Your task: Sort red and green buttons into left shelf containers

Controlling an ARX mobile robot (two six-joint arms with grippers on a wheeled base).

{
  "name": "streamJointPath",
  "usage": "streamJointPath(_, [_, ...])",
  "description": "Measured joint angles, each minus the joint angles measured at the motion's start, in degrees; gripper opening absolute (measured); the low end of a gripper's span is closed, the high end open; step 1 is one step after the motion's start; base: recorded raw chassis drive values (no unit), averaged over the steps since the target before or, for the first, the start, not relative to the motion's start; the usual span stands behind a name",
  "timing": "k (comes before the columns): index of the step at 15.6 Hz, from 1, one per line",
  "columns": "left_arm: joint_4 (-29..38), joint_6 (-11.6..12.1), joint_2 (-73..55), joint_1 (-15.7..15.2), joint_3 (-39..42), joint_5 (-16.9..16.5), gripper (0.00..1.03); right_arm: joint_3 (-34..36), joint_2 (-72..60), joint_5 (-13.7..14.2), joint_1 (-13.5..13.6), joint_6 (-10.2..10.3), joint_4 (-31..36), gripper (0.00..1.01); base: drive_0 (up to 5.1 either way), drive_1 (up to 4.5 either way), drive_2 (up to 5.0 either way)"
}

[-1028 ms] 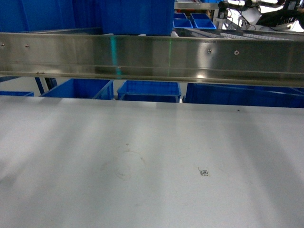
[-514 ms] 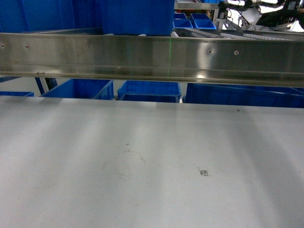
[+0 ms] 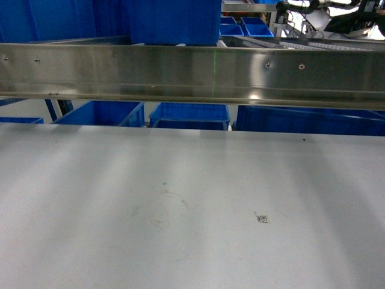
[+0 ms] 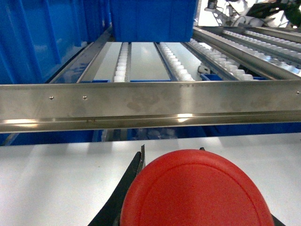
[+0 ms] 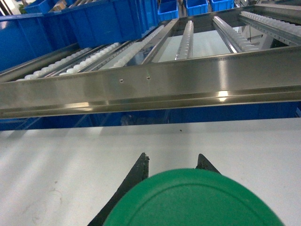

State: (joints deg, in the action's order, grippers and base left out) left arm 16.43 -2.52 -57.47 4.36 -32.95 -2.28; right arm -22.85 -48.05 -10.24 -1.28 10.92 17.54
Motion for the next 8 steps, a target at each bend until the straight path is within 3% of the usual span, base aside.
streamJointPath(2, [-0.07,0.0,0.0,0.24,0.0,-0.22,0.27,0.0,0.02,-0.02,0.04,0.0,0.07,0.25,0.0,0.0,0.0])
streamJointPath(8, [-0.15,0.0,0.0,-0.04,0.0,0.04,0.27,0.0,0.02,-0.09,0.09,0.0,0.07,0.25,-4.7,2.66,2.7])
